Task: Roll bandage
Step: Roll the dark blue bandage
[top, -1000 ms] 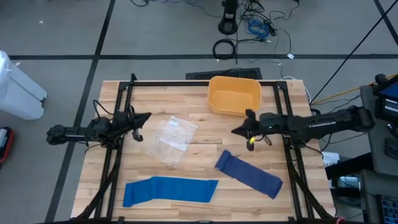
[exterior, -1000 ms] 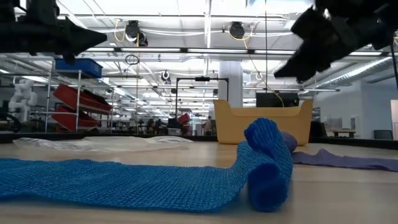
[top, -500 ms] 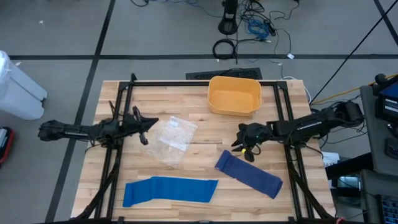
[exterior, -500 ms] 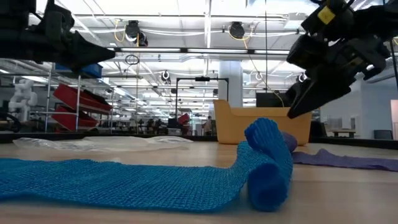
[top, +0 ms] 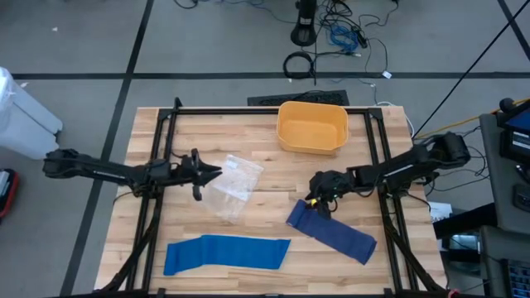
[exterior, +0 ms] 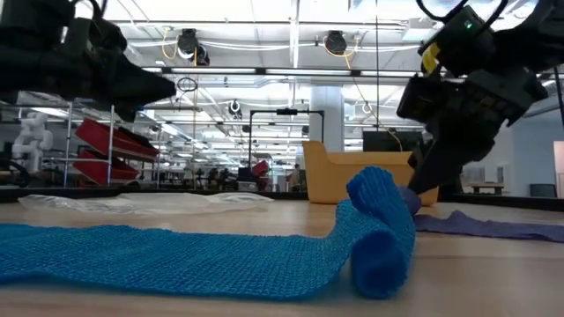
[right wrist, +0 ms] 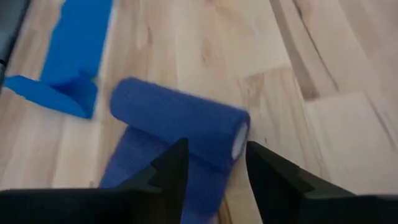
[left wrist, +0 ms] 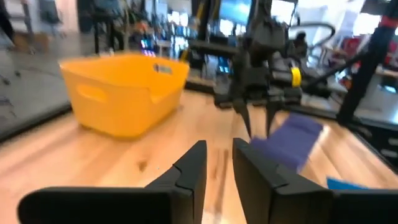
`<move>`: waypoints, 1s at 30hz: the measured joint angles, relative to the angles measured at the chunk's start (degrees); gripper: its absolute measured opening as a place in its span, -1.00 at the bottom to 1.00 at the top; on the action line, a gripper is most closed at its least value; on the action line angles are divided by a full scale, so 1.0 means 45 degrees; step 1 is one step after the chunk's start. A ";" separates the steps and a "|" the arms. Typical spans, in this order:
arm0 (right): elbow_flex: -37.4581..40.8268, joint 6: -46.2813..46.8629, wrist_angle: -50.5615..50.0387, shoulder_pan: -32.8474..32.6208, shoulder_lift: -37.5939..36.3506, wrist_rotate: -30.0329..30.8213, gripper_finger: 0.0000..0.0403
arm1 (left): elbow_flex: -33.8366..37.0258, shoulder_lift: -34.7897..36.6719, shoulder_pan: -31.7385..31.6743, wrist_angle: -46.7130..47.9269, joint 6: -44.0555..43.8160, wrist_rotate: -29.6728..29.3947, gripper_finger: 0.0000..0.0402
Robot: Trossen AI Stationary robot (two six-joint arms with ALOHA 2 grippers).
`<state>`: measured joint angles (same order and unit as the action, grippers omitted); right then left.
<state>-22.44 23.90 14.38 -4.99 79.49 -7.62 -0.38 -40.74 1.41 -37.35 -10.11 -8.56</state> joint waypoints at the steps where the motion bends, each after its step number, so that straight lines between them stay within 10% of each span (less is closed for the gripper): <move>1: 0.0000 0.0082 -0.0017 0.0000 0.0123 0.0005 -0.28 | -0.0004 -0.0408 0.0092 -0.0251 -0.0026 0.0023 -0.58; 16: 0.0000 0.0340 0.2292 -0.0518 0.1247 -0.1058 -0.29 | -0.3403 -0.7353 0.1595 -0.1694 -0.0014 0.0066 -0.57; 30: 0.0000 0.1349 0.2688 -0.0647 0.1301 0.0660 -0.29 | -0.8139 -1.3146 0.3915 -0.1051 -0.0685 -0.0057 -0.57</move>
<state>-22.44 29.97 26.47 -7.91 85.34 -4.65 -37.01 -99.89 19.03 -42.09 -13.19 -8.81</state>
